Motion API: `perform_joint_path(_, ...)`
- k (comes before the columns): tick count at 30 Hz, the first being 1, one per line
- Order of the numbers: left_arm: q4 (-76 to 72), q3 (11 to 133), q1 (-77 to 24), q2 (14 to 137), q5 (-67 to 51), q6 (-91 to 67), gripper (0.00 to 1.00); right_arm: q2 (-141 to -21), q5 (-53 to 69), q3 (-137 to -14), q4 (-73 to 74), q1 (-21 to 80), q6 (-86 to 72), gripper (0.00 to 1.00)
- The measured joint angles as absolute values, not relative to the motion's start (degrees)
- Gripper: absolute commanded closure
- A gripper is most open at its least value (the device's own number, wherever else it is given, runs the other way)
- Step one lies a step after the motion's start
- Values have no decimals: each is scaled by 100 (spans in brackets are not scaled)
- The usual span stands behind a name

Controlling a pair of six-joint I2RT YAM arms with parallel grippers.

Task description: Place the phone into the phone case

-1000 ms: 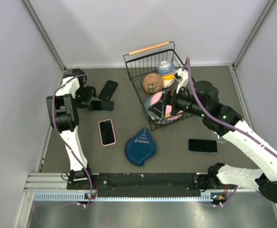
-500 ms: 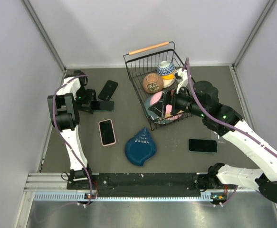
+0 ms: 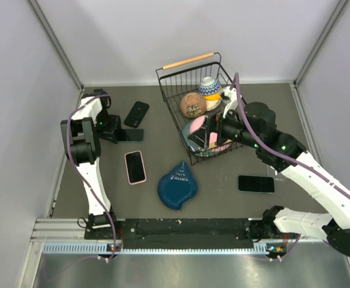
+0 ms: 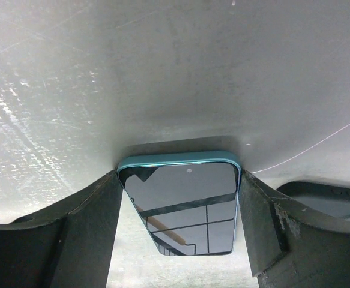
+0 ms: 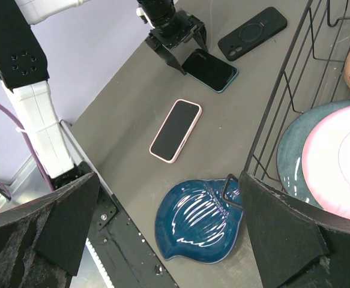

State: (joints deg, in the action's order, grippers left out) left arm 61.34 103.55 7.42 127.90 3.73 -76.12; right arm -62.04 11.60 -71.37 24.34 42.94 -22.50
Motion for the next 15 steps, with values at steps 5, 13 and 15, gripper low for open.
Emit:
perform_joint_path(5,6145,10363,760,12790,436,-7441,67,-6206,1160,-7137,2453,4294,-2252,1)
perform_joint_path(13,5981,10324,980,12672,582,-6667,100,-6351,1166,-7137,2462,4294,-2255,1)
perform_joint_path(15,5778,10178,1090,12521,515,-6466,100,-6403,1166,-7137,2471,4294,-2257,1)
